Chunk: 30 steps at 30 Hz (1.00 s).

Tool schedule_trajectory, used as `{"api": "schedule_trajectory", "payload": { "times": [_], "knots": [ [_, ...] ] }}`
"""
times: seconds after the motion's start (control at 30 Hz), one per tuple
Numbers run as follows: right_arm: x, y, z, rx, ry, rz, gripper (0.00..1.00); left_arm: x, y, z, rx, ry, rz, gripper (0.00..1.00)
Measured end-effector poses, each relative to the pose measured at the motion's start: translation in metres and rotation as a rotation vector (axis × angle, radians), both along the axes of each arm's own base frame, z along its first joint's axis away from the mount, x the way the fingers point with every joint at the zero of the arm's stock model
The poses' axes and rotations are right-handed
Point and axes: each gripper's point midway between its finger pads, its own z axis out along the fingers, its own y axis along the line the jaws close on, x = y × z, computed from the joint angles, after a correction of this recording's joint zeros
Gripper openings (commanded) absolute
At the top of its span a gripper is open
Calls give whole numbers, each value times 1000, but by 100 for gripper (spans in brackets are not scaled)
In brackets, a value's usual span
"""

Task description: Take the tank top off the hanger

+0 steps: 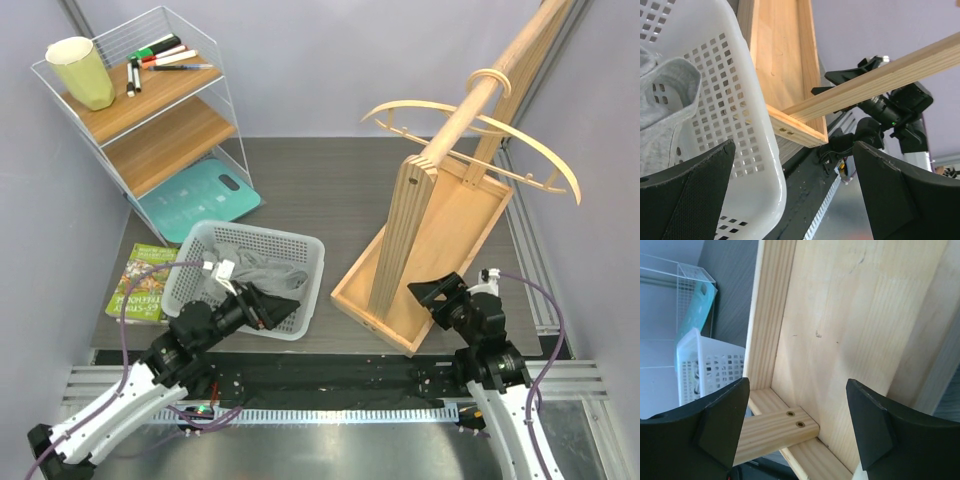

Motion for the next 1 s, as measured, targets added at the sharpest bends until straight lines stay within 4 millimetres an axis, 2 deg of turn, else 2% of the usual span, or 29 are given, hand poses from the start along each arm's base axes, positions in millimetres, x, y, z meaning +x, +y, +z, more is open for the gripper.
{"api": "schedule_trajectory", "payload": {
  "times": [0.07, 0.2, 0.4, 0.53, 0.6, 0.97, 1.0],
  "knots": [
    [6, 2, -3, 12, -23, 4, 85, -3, 4, -6, -67, -15, 15, 100],
    [15, 5, 9, 20, -101, 11, 85, -7, 5, -19, -147, -8, 14, 100],
    [30, 17, 40, 95, -267, 50, 88, -12, -5, 3, -230, -24, -48, 100],
    [34, 17, 45, 99, -302, 47, 89, -18, -1, 23, -295, -78, -61, 100],
    [34, 16, 45, 98, -306, 43, 90, -19, 0, 27, -307, -90, -63, 100],
    [38, 11, 45, 93, -308, 8, 91, -21, -2, -2, -222, -10, -70, 100],
    [38, 11, 45, 93, -308, 7, 96, -21, -2, -3, -218, -5, -70, 100]
  ]
}}
